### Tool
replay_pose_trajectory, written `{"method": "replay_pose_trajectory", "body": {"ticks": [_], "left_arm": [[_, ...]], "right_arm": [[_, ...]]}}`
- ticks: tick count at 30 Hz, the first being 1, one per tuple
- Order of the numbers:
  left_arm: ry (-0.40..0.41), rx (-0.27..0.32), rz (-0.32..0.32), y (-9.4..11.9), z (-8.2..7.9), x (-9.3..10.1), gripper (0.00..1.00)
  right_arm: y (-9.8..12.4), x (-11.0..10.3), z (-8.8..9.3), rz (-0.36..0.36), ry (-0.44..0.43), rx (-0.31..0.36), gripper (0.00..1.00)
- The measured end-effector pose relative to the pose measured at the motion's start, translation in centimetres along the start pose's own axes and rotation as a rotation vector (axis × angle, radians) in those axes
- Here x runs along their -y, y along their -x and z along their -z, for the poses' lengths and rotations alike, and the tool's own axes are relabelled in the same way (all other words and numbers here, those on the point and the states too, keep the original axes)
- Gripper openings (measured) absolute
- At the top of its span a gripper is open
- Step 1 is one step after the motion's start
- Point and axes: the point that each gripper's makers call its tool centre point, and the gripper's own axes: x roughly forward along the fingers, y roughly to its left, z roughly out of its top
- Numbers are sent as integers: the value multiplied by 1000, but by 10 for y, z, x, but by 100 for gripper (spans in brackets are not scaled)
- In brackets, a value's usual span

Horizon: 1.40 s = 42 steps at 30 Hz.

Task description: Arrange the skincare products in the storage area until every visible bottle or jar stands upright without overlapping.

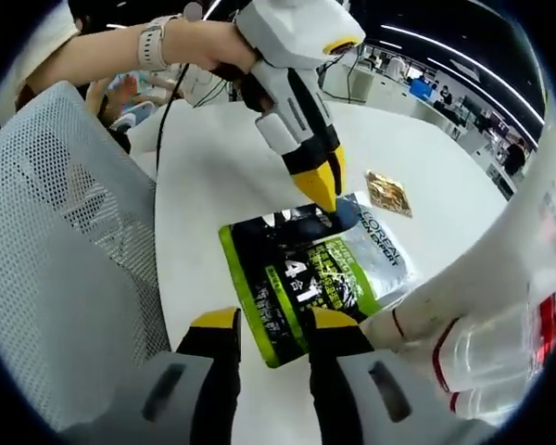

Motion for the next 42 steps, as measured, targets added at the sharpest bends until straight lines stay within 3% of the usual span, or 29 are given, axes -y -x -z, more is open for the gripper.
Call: {"method": "replay_pose_trajectory", "body": {"ticks": [21, 28, 35, 42], "left_arm": [[34, 10, 29, -5, 1, 6, 12], [25, 16, 24, 2, 0, 9, 14], [37, 50, 35, 20, -9, 27, 15], [21, 104, 18, 42, -28, 42, 19]], "right_arm": [[3, 6, 3, 26, 17, -15, 27], [18, 5, -8, 9, -54, 38, 28], [37, 6, -16, 25, -87, 87, 28], [65, 4, -26, 61, -97, 150, 29]]}}
